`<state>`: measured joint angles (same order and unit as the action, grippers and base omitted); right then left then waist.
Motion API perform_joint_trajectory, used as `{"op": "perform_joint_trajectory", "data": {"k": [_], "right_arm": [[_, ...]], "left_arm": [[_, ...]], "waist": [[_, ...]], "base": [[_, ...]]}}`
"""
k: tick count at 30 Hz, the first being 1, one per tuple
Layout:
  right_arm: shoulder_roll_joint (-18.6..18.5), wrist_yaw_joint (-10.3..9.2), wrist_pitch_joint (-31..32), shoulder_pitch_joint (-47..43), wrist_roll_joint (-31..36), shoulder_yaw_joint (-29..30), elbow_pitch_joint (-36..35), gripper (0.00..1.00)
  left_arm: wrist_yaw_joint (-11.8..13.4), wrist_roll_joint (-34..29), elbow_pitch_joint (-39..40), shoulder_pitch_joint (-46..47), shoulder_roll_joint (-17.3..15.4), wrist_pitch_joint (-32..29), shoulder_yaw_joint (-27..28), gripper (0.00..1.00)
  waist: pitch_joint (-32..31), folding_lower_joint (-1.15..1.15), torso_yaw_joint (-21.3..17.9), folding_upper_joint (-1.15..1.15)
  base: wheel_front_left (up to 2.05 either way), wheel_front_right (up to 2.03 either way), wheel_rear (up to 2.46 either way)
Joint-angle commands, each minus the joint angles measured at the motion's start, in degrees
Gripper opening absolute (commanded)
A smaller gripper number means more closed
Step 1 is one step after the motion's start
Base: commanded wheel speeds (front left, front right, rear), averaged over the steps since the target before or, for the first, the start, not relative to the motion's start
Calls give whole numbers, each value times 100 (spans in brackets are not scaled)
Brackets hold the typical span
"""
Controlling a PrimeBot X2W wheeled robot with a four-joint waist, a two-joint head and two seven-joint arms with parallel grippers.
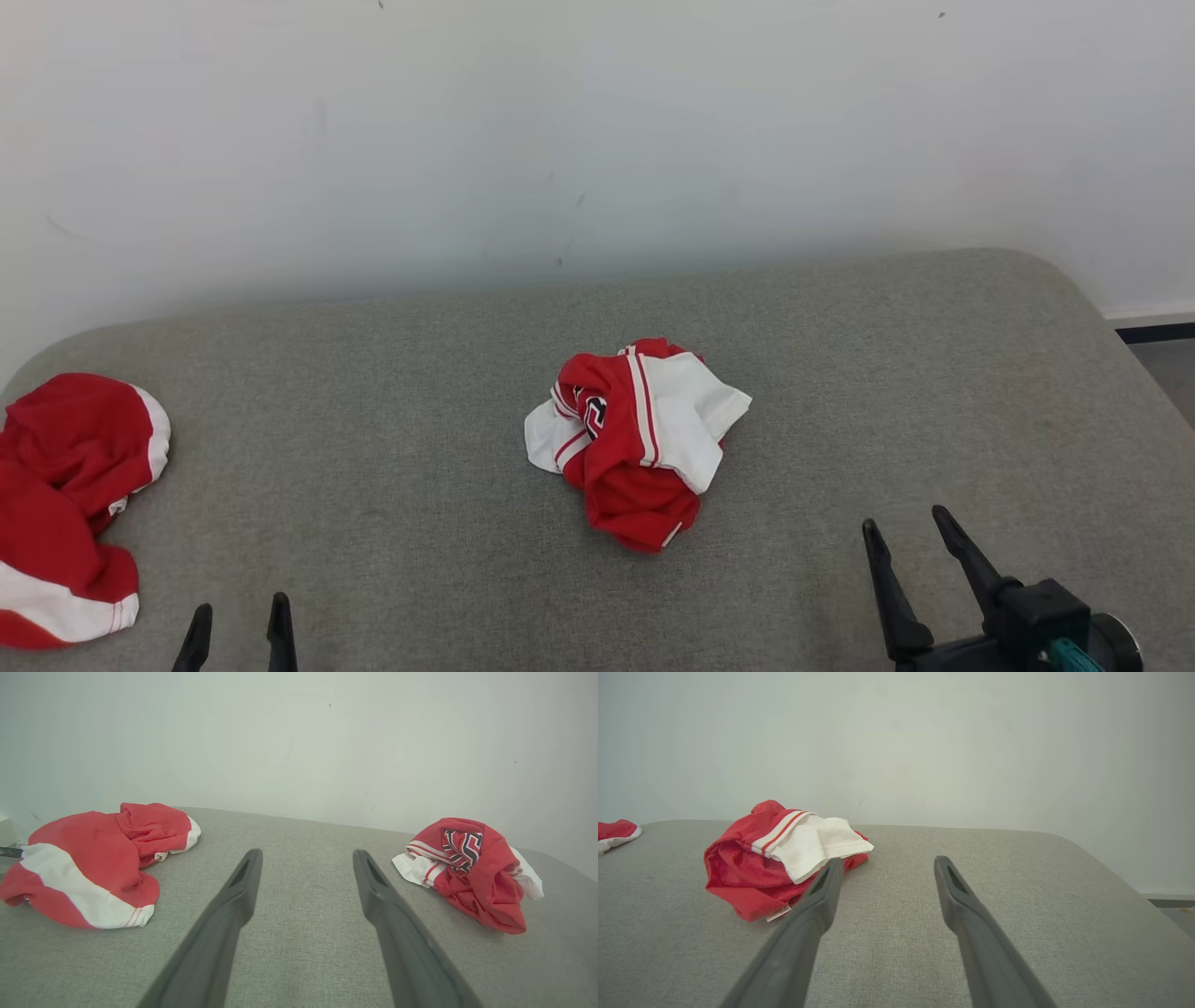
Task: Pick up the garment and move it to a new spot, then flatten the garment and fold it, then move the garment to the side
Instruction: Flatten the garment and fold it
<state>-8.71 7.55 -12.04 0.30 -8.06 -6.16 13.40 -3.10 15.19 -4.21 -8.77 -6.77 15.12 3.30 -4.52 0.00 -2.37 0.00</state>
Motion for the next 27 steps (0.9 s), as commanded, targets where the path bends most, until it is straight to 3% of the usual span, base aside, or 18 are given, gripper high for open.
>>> {"op": "perform_joint_trajectory", "data": {"k": [1,8,17,27], "right_arm": [[-2,-12,20,151,-40,-77,-31,100],[-113,-12,392,960,-36,-678,392,100],[27,-12,1030,2368,-64,-1319,2211,100],[34,-12,758,3314,-10,-1785,3726,100]], "left_arm": [[-38,-59,-27,-18,33,5,13,100],[-124,-124,-85,120,137,5,-92,100],[-231,-210,-160,380,181,5,-249,100],[-324,-219,-240,737,260,5,-433,100]], "waist": [[10,0,19,0],[104,0,209,0],[358,0,675,0],[720,0,1103,0]], "base": [[0,0,0],[0,0,0],[0,0,0],[0,0,0]]}}
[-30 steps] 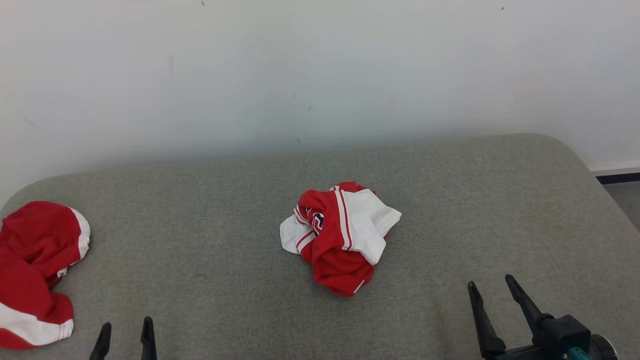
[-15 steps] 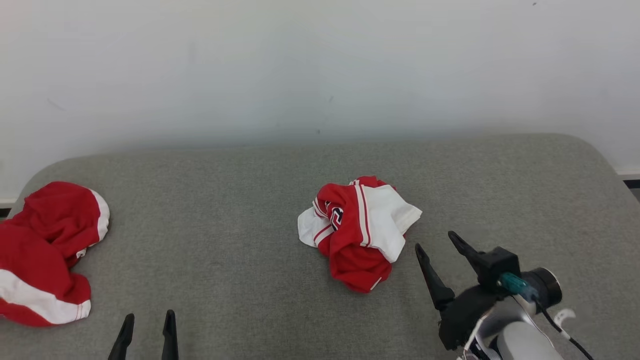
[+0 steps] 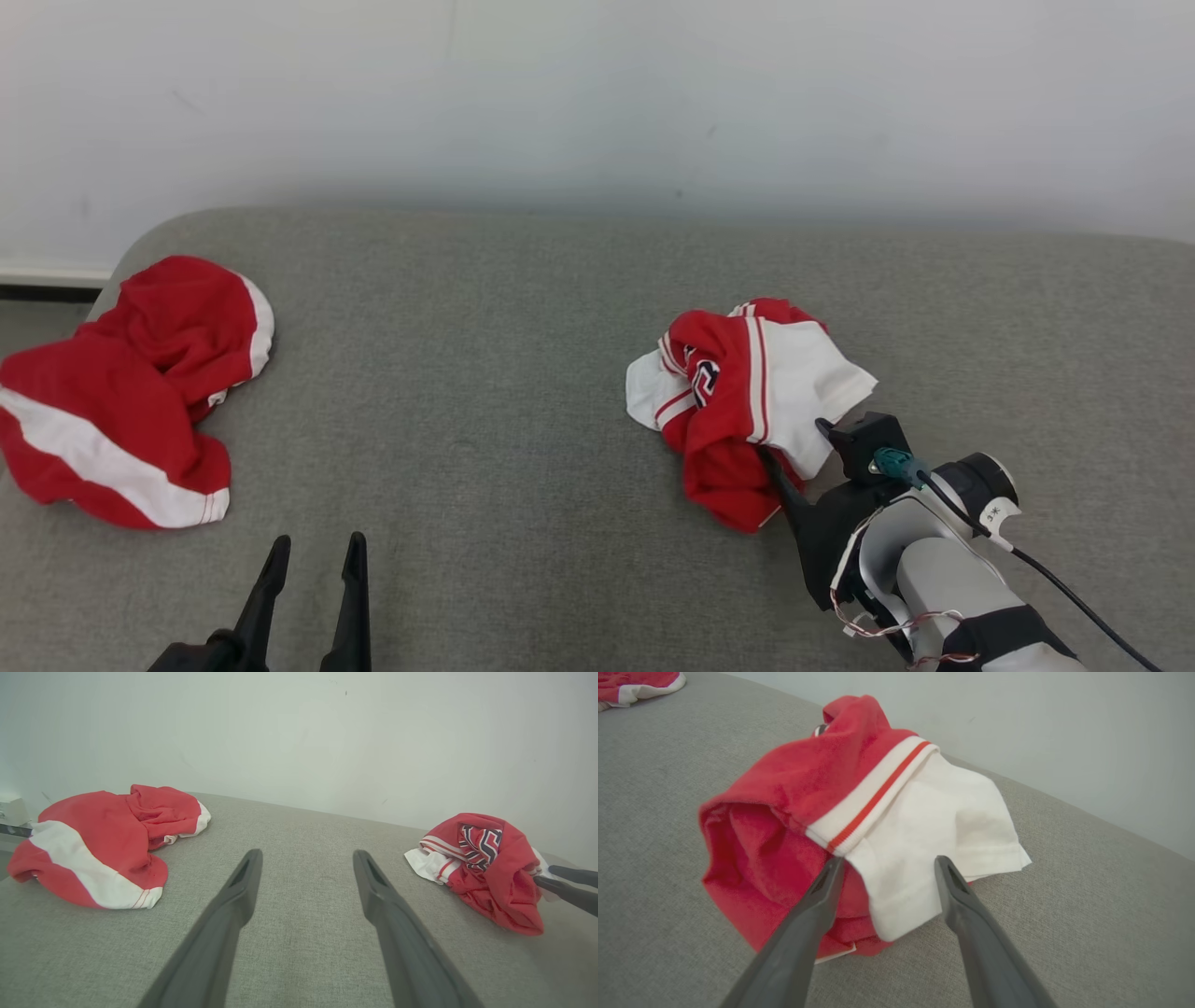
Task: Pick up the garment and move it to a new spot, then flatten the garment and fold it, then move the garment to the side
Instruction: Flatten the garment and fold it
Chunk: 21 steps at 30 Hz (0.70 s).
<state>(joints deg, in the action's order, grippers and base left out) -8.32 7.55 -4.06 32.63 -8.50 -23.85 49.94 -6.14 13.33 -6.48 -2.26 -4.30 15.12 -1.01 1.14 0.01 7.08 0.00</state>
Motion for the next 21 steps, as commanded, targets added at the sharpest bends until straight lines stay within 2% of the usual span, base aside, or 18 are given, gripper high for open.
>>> {"op": "perform_joint_trajectory", "data": {"k": [1,8,9,11,12,16,21], "right_arm": [[20,-12,-89,135,21,-13,172,100],[102,-12,-307,381,-26,-150,693,100],[117,-12,-374,415,-47,-150,741,93],[126,-12,-569,495,-61,-113,805,5],[130,-12,-663,534,-57,-79,819,0],[203,-12,-913,640,-49,28,868,0],[338,-12,-1056,860,-177,-27,599,0]], "left_arm": [[-31,-34,-27,114,21,5,-14,100],[-61,-34,-101,168,31,5,5,100],[-69,-40,-108,167,28,5,15,100],[-81,-45,-118,145,23,5,32,100],[-74,-46,-121,126,18,5,45,100],[-88,-70,-145,40,2,5,90,100],[-98,-63,-165,-69,-24,5,144,100]], "waist": [[168,-1,184,0],[169,-1,256,0],[161,-1,259,0],[131,-1,253,0],[111,-1,245,0],[-10,-1,186,0],[-190,-1,48,0]], "base": [[0,0,0],[0,0,0],[0,0,0],[0,0,0],[0,0,0],[0,0,0],[0,0,0]]}}
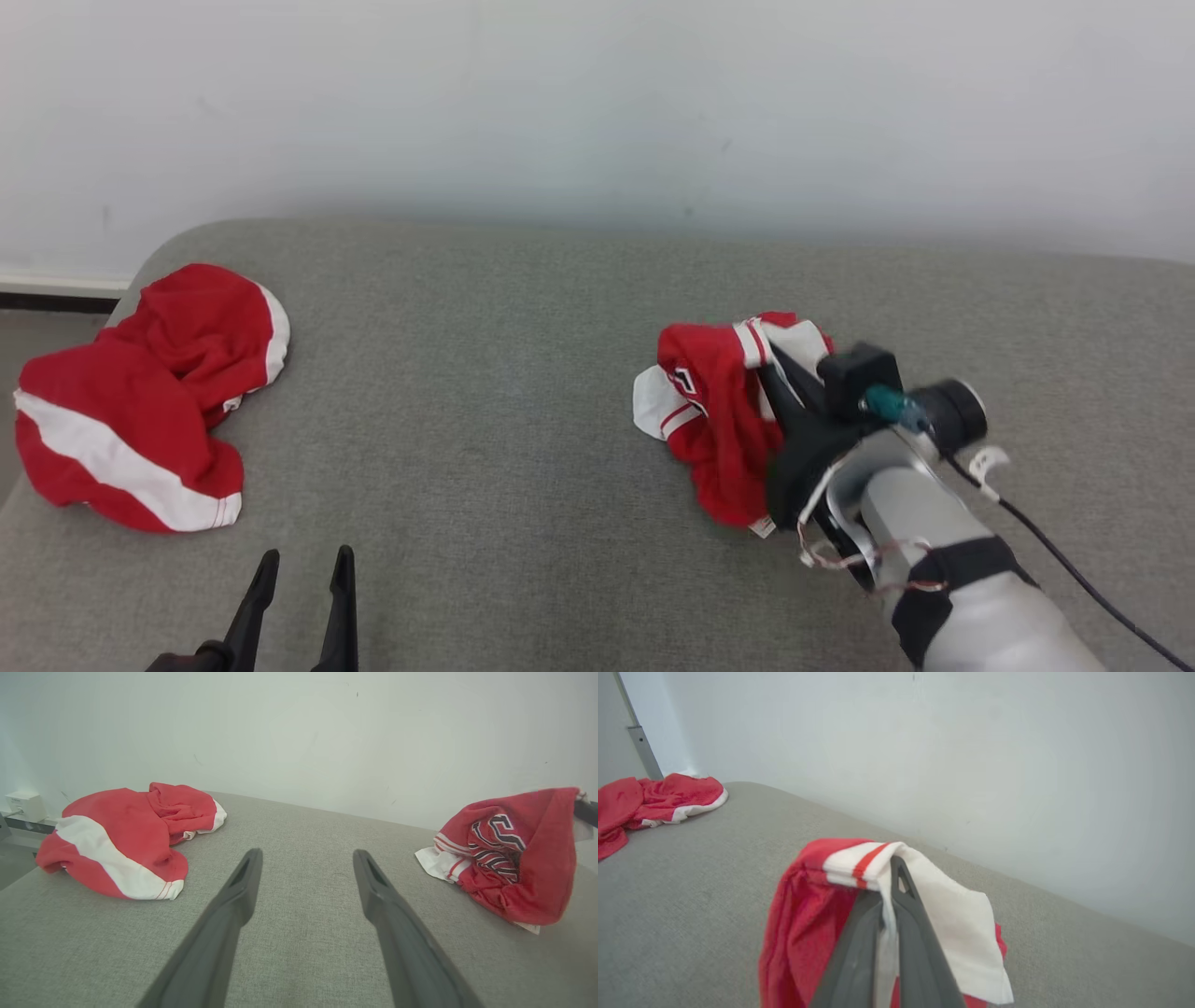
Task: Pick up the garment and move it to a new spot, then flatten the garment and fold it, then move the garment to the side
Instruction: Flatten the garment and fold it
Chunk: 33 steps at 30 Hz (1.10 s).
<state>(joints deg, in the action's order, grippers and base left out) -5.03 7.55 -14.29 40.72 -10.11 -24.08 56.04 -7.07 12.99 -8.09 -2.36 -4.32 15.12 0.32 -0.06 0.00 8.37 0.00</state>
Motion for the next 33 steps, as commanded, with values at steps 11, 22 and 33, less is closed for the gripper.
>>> {"op": "perform_joint_trajectory", "data": {"k": [11,22,33], "right_arm": [[213,-12,-2,1384,-1132,-159,-1072,0],[89,-12,-43,1498,-546,1060,-971,0],[-709,-12,424,-169,1386,2253,59,0]], "left_arm": [[-25,-49,81,-29,-20,5,139,100],[-29,-43,42,29,15,5,135,100],[-36,-1,4,121,36,5,117,100]], "waist": [[-98,0,-448,0],[-25,0,-522,0],[151,0,-543,0]], "base": [[0,0,0],[0,0,0],[0,0,0]]}}
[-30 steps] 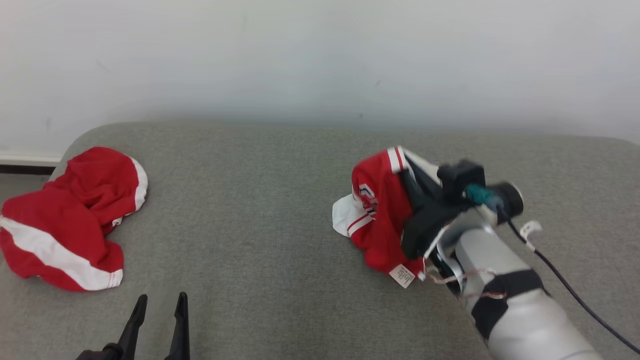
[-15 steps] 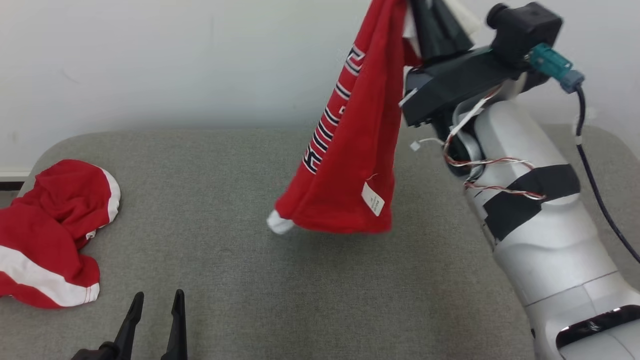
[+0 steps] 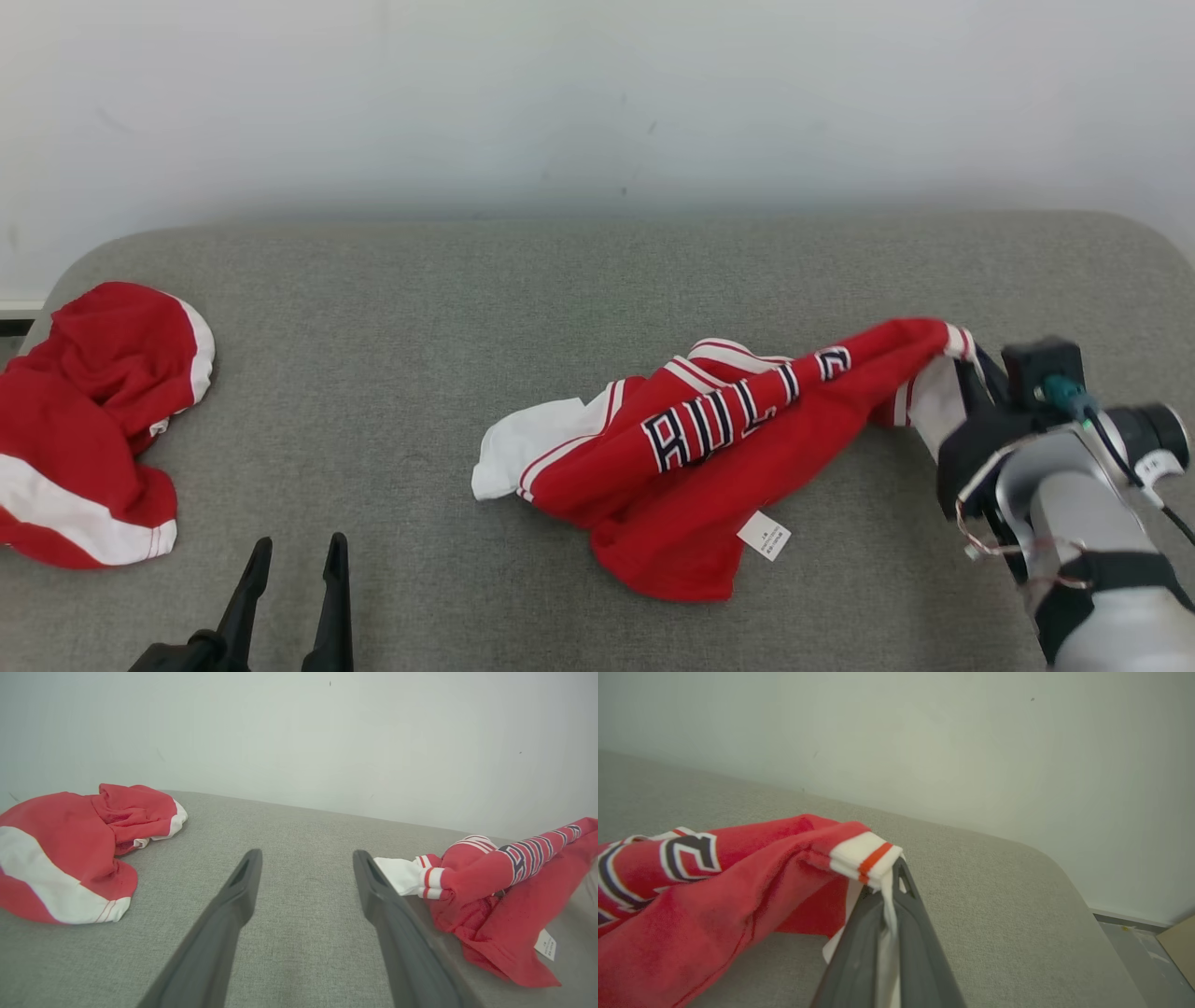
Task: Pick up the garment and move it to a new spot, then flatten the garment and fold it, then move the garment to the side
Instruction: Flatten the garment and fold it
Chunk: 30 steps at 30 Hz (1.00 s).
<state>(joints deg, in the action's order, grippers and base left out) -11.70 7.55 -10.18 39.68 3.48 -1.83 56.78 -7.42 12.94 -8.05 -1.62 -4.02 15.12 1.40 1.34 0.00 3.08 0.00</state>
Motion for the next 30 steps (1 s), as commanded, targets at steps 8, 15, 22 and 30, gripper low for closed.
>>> {"op": "perform_joint_trajectory", "data": {"k": [8,15,22,30], "right_arm": [[19,-12,469,-1101,692,497,-381,100],[232,-12,277,-1947,572,687,-1423,100],[401,-12,-384,-2987,651,740,-3393,100],[612,-12,-480,-3960,276,551,-4561,100]], "left_arm": [[1,14,-63,57,11,5,58,100],[-1,45,-112,-35,24,5,31,100],[0,62,-97,-140,-12,5,90,100],[-2,42,-10,-324,-2,5,187,100]], "waist": [[-49,0,-126,0],[-203,0,-169,0],[-318,0,-215,0],[-418,0,-284,0]], "base": [[0,0,0],[0,0,0],[0,0,0],[0,0,0]]}}
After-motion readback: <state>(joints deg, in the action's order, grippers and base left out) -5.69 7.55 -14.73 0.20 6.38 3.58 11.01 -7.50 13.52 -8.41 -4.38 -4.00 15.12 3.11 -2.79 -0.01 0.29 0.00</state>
